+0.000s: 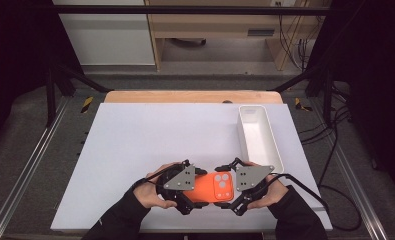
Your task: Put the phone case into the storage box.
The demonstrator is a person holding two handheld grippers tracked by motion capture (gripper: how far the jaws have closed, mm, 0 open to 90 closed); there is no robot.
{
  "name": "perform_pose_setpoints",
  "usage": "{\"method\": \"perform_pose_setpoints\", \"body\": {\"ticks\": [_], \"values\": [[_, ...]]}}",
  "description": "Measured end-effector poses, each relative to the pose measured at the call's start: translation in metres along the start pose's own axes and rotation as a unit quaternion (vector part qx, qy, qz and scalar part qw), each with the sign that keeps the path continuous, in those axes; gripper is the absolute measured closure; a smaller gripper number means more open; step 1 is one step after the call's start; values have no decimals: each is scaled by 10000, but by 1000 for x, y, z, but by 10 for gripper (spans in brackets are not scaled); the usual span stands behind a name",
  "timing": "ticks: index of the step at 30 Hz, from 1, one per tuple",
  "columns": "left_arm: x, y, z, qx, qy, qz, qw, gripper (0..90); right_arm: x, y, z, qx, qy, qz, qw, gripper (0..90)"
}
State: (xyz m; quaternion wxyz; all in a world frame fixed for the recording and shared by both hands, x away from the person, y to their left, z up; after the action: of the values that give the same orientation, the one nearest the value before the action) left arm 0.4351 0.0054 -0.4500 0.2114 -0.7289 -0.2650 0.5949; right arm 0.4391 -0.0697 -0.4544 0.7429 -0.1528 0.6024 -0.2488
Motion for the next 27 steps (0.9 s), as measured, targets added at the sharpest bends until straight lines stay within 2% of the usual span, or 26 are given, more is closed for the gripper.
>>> {"method": "perform_pose_setpoints", "body": {"ticks": [10, 27], "values": [[1, 0, 3, 111, 21, 11, 9999, 154, -2, 0, -5, -168, -45, 114, 9998, 132], [4, 2, 4, 201, 13, -8, 9998, 155, 0, 1, -7, -236, 3, 69, 9997, 151]]}}
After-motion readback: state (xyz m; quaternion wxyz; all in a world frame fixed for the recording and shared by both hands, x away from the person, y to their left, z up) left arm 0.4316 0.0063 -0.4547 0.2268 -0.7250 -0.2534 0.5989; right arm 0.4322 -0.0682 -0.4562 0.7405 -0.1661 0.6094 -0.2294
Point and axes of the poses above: each handheld gripper's, and its own axes: y roughly forward along the jaws, x roughly out of its underside, z roughly to its right, the point moved 10 cm from there along y, roughly forward along the jaws, and after that the axes turned 3 degrees about -z, right-handed, at the moved point
